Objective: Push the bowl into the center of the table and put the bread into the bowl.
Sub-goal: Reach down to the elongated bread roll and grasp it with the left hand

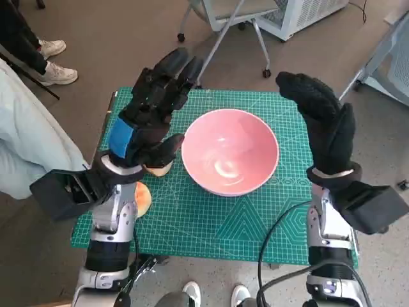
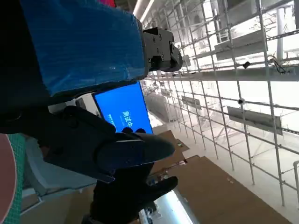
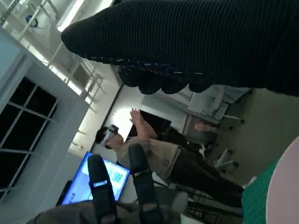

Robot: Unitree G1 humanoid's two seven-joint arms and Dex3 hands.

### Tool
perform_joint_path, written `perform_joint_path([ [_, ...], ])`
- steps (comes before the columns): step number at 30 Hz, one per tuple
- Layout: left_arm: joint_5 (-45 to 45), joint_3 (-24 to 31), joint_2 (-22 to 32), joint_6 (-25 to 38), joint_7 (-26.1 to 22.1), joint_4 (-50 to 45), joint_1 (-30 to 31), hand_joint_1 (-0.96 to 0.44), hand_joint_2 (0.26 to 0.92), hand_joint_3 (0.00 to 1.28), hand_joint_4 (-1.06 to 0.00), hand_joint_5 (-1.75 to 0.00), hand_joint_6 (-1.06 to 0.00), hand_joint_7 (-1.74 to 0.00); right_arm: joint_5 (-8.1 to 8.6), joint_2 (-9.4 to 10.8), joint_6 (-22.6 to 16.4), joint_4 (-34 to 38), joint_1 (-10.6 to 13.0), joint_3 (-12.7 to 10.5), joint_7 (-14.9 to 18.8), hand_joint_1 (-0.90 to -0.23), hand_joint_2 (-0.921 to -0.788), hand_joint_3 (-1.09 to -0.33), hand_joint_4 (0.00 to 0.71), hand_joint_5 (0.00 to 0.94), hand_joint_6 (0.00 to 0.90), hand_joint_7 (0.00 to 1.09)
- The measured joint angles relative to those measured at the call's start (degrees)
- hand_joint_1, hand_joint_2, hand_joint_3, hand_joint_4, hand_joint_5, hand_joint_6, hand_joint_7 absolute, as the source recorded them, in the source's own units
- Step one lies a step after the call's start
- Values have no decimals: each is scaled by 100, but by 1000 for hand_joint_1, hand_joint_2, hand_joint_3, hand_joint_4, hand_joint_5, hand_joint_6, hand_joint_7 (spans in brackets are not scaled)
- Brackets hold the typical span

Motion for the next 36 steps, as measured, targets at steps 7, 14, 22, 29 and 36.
perform_joint_path([
  [7, -13, 8, 2, 19, -54, 0, 0, -578, 921, 493, -119, -5, 1, -429, -59, -16, 5, -8, 4, 77, -25, -674, -921, -766, 200, 2, 96, 511],
  [14, -16, 22, 9, 22, -98, 0, 0, -575, 921, 492, -119, -5, 1, -428, -99, -18, 5, -9, 4, 95, -33, -674, -921, -772, 200, 2, 88, 519],
  [22, 48, 62, 154, 13, -112, -43, 21, -572, 921, 470, -124, -7, 1, -434, -131, -5, 22, -21, 4, 135, -46, -673, -921, -773, 200, 2, 82, 528],
  [29, 1175, 281, 1118, -431, -51, -17, 68, -539, 903, 204, -166, -17, -16, -537, -139, -2, 72, -100, 5, 164, -68, -670, -921, -773, 200, 1, 76, 534],
  [36, 2514, 455, 2591, -80, 64, -8, 94, -349, 779, 19, -225, -8, -171, -390, -138, -35, 130, -229, 37, 151, -83, -669, -921, -777, 199, 0, 69, 542],
])
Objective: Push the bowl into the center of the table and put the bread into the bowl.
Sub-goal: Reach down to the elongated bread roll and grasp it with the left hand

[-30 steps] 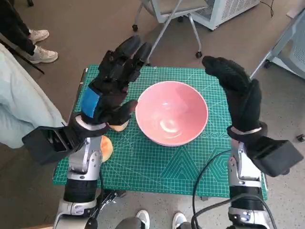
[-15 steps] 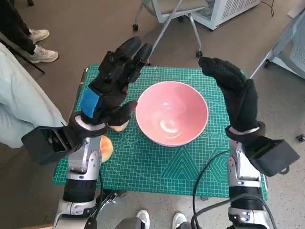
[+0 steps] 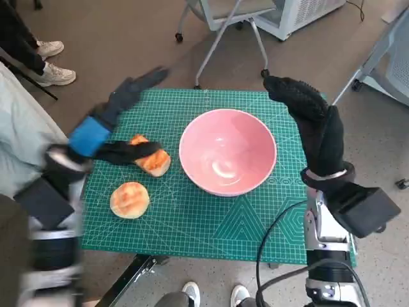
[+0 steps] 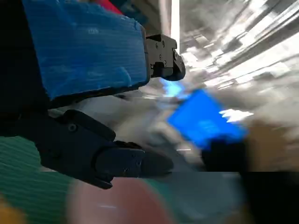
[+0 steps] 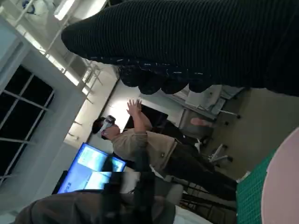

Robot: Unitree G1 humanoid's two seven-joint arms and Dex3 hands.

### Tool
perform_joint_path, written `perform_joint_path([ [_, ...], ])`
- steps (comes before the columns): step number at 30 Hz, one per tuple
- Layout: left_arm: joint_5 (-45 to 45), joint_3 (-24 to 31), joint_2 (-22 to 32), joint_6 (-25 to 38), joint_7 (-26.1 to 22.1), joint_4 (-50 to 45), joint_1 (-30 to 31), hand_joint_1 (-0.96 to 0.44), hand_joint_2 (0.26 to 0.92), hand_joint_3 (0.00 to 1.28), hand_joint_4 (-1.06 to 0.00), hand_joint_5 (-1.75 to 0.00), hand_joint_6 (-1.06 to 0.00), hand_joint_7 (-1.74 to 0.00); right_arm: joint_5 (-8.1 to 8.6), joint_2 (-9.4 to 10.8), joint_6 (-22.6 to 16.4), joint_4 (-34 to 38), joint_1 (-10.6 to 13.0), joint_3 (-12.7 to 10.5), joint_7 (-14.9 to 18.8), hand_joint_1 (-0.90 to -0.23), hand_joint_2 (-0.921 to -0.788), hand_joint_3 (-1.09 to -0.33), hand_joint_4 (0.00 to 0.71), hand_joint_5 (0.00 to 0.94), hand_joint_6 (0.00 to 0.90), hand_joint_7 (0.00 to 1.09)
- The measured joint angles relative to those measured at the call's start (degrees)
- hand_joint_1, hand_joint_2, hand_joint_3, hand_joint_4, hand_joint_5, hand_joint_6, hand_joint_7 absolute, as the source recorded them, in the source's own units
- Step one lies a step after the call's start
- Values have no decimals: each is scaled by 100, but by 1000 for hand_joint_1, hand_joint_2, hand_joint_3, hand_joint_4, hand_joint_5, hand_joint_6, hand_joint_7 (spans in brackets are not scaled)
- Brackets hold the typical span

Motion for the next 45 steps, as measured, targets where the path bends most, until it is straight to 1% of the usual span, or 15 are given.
perform_joint_path([
  [3, 280, 4, 359, 359, 27, -125, 1, -281, 764, 8, -235, -5, -210, -318, 4, -17, 32, -2, 11, -21, -2, -665, -921, -778, 199, 0, 67, 545],
  [5, 426, -24, 492, 530, 50, -215, 0, -207, 754, 4, -238, -2, -248, -245, 7, -15, 46, -1, 9, -31, -6, -660, -921, -780, 199, 0, 65, 548],
  [6, 494, -48, 542, 598, 62, -249, -1, -193, 752, 3, -238, -2, -257, -228, 5, -8, 55, -1, 9, -26, -6, -659, -921, -780, 199, 0, 65, 549],
  [9, 707, -173, 642, 774, 100, -295, -6, -95, 747, 1, -235, 0, -296, -146, 6, 26, 76, 2, 7, -24, -7, -658, -921, -781, 199, 0, 63, 554],
  [12, 951, -344, 710, 960, 102, -302, -8, -33, 748, 1, -236, -1, -314, -114, 8, 43, 77, 6, 6, -24, -8, -658, -921, -781, 200, 1, 61, 557],
  [16, 1285, -592, 752, 1097, 115, -284, -16, 5, 743, 0, -240, -1, -342, -69, 13, 54, 76, 13, 7, -27, -10, -658, -921, -781, 200, 1, 60, 560],
  [21, 1557, -893, 755, 988, 182, -22, -106, 14, 733, 0, -240, -1, -356, -54, 16, 80, 67, 25, 6, -25, -13, -663, -921, -780, 200, 1, 58, 564],
  [29, 1794, -1343, 732, 665, 241, 716, -422, -5, 731, 0, -250, -3, -385, -42, 16, 95, 34, 56, 7, -32, -20, -670, -921, -778, 200, 1, 56, 569],
  [38, 2049, -1833, 580, 112, 376, 1653, -858, -43, 732, 1, -250, -1, -400, -29, 7, 90, -19, 117, 6, -57, -44, -671, -921, -777, 201, 1, 55, 573],
  [45, 2342, -2200, 403, -64, 528, 2350, -1219, -49, 739, 4, -260, -3, -417, -25, 7, 89, -36, 125, 8, -64, -61, -666, -921, -778, 201, 1, 53, 575],
])
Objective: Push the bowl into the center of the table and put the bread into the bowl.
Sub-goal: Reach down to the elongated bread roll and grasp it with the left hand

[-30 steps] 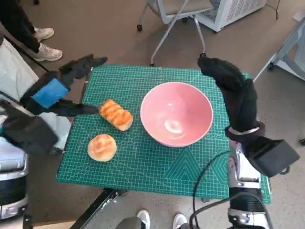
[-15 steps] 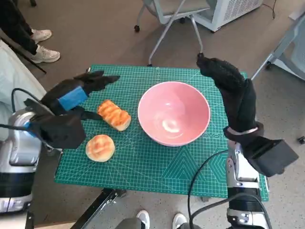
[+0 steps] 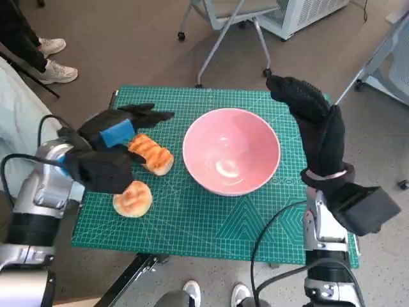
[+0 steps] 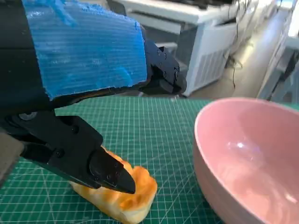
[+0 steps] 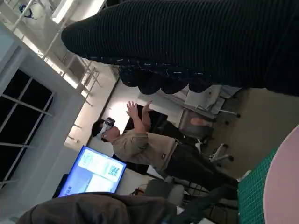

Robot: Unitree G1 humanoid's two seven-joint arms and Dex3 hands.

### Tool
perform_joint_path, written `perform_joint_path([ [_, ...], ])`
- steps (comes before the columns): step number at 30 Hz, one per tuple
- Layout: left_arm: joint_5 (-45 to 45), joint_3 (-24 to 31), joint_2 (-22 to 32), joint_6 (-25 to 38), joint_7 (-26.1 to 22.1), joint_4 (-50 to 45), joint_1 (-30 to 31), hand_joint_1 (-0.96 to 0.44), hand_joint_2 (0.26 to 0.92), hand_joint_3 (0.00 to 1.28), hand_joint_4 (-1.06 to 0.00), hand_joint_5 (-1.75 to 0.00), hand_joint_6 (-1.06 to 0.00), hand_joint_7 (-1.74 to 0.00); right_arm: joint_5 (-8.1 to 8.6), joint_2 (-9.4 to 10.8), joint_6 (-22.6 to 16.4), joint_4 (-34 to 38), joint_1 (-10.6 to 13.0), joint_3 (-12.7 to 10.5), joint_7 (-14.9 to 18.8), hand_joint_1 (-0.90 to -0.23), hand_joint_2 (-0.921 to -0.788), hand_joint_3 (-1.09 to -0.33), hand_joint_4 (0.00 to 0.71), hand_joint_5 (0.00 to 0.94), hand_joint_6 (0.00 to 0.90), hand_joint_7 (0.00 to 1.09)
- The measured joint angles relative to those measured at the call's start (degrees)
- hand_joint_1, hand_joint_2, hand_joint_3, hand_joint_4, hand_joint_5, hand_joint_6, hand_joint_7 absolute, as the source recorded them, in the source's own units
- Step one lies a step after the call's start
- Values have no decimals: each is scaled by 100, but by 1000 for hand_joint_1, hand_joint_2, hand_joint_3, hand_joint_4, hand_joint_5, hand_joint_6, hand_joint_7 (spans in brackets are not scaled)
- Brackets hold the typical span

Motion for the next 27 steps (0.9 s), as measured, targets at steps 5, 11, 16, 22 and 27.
perform_joint_path([
  [5, 312, -258, -111, 43, 148, 443, -212, -46, 745, 6, -260, -1, -417, -16, 4, -3, -1, 0, 7, -15, -5, -663, -921, -778, 201, 1, 53, 576],
  [11, 698, -559, -216, 177, 329, 889, -407, -37, 750, 7, -257, 0, -420, -12, 27, -3, 2, 0, 18, -29, -20, -662, -921, -779, 202, 1, 53, 576],
  [16, 912, -747, -279, 296, 458, 1205, -467, -14, 756, 8, -254, 0, -426, -9, 78, -3, 13, -14, 53, -30, -45, -664, -921, -778, 202, 1, 55, 577],
  [22, 1124, -959, -365, 514, 564, 1565, -509, 51, 772, 14, -248, 0, -426, -4, 151, -3, 66, -46, 96, -29, -74, -668, -921, -778, 202, 1, 60, 579],
  [27, 1242, -1129, -447, 754, 628, 1851, -596, 90, 787, 20, -242, 0, -421, -1, 162, -2, 107, -97, 115, -25, -88, -663, -921, -779, 202, 1, 62, 580],
])
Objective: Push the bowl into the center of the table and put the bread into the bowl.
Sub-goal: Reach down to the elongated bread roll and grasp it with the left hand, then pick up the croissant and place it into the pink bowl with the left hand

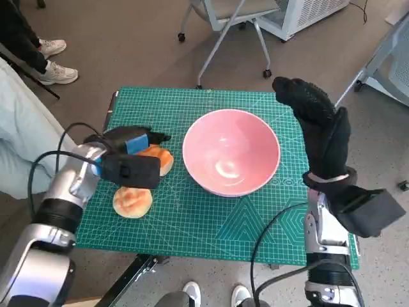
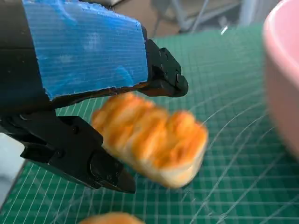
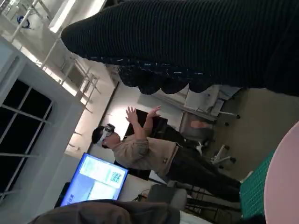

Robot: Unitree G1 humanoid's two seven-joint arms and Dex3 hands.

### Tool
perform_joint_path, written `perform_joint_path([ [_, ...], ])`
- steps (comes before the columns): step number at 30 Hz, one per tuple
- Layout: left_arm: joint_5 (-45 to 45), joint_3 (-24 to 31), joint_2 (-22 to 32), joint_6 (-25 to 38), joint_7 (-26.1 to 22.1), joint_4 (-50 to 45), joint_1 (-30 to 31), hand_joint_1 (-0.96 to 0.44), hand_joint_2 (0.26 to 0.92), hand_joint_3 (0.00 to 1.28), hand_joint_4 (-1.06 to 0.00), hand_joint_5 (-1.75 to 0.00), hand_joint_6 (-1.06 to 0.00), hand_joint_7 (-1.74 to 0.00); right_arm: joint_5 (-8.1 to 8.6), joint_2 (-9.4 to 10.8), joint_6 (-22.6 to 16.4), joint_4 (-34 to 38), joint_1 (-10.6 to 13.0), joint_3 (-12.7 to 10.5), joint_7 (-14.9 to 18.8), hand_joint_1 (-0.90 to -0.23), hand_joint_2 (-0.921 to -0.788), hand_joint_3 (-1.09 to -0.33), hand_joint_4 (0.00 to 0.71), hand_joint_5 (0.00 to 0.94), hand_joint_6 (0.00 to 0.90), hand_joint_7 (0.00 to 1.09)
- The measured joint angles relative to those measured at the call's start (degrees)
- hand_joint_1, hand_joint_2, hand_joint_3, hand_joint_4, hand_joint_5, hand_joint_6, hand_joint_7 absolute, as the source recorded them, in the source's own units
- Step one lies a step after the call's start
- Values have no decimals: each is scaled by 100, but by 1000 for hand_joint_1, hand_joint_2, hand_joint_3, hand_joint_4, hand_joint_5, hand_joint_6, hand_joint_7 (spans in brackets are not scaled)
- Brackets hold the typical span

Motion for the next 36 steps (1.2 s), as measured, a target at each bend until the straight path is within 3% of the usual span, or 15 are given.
perform_joint_path([
  [13, 206, -360, -252, 351, 166, 836, -446, 109, 816, 35, -303, -18, -447, -14, 0, 41, 17, -21, 9, 14, -58, -657, -921, -778, 204, 2, 63, 578],
  [15, 215, -409, -298, 384, 215, 971, -498, 104, 829, 43, -343, -21, -492, -24, 0, 45, 16, -19, 9, 14, -62, -657, -921, -779, 205, 2, 63, 578],
  [17, 234, -454, -341, 408, 280, 1095, -543, 100, 851, 52, -463, -40, -572, -34, -1, 53, 16, -19, 10, 19, -64, -657, -921, -779, 206, 2, 63, 578],
  [18, 241, -477, -361, 411, 323, 1145, -562, 192, 876, 95, -501, -507, -652, -49, -1, 56, 16, -19, 10, 21, -64, -657, -921, -779, 206, 2, 63, 578],
  [19, 250, -496, -375, 408, 373, 1183, -574, 251, 892, 131, -516, -817, -703, -59, -1, 60, 16, -19, 10, 24, -65, -657, -921, -779, 206, 2, 64, 578],
  [21, 277, -526, -386, 362, 478, 1243, -591, 130, 906, 135, -579, -1066, -620, -583, -1, 65, 16, -19, 10, 27, -65, -657, -921, -779, 206, 2, 64, 578],
  [22, 280, -528, -383, 305, 531, 1250, -591, 104, 909, 136, -591, -1121, -604, -691, -1, 65, 16, -19, 10, 27, -65, -657, -921, -779, 206, 2, 64, 578],
  [23, 283, -529, -377, 229, 580, 1255, -589, 54, 915, 136, -612, -1222, -577, -908, -1, 64, 16, -19, 11, 25, -65, -657, -921, -779, 207, 3, 64, 578],
  [28, 169, -450, -272, -207, 759, 1198, -574, 11, 919, 128, -624, -1289, -573, -1108, 0, 64, 15, -21, 13, 25, -65, -659, -921, -779, 211, 5, 64, 578],
  [36, -302, 21, 113, -746, 758, 374, -328, 4, 920, 83, -677, -1208, -611, -1147, 2, 66, 11, -21, 39, 28, -64, -661, -921, -778, 217, 7, 65, 578],
])
